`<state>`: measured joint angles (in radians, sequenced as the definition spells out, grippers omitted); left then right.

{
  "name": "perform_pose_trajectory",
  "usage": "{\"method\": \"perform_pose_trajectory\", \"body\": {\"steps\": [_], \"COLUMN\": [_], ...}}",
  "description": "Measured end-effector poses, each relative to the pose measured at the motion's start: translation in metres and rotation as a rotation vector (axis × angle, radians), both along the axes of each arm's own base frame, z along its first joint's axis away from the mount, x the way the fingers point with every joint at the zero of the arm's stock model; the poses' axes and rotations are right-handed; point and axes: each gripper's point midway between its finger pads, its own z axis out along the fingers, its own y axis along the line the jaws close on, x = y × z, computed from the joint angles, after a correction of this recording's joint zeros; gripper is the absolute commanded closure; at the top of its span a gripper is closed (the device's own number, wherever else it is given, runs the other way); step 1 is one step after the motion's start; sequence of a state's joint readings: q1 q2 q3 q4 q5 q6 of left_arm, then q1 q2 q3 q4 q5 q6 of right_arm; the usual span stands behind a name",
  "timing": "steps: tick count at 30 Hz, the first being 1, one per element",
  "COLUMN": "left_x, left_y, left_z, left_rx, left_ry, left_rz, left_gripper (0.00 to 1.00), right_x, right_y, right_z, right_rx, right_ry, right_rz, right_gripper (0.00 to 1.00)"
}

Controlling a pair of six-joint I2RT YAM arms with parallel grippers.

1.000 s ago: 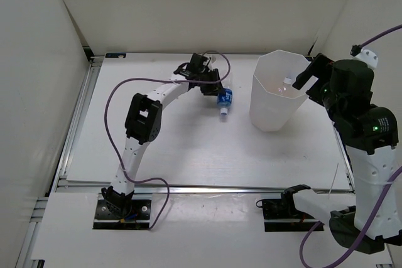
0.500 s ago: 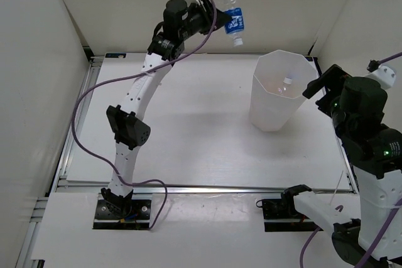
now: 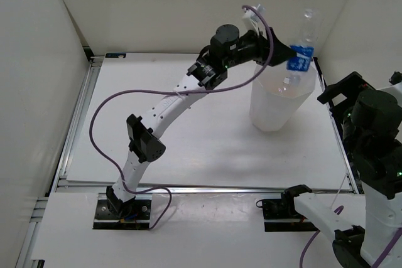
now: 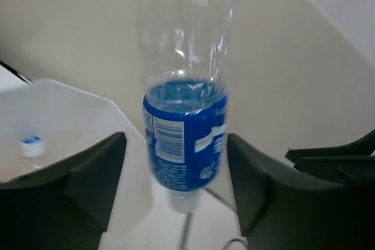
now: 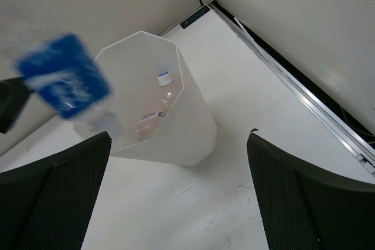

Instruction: Put the plastic bottles in the bin

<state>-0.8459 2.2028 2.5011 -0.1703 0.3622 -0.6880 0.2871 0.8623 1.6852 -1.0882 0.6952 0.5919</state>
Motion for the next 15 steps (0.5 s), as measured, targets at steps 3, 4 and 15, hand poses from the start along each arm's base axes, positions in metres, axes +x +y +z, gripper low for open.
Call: {"method": "perform_pose_trajectory", "body": {"steps": [3, 4, 15], "left_x": [-0.007, -0.006, 0.022], "left_y": [-0.013, -0.015, -0.012], "left_z": [-0.025, -0.035, -0.089], "left_rx": [0.050, 0.070, 0.185], "left_ry": [-0.003, 0.001, 0.014], "left_rz": [-0.020, -0.019, 0.062], "left_gripper": [0.00, 0.00, 0.00], "right_x": [-0.007, -0.009, -0.015], "right_y": [-0.004, -0.005, -0.007], "right_z": [0.005, 0.007, 0.006], "right_rx": [-0.008, -0.013, -0.022], "right_ry": [-0.013, -0.017, -0.008], "right_rz": [-0.007, -0.006, -0.002], "right_gripper": [0.00, 0.00, 0.00]}}
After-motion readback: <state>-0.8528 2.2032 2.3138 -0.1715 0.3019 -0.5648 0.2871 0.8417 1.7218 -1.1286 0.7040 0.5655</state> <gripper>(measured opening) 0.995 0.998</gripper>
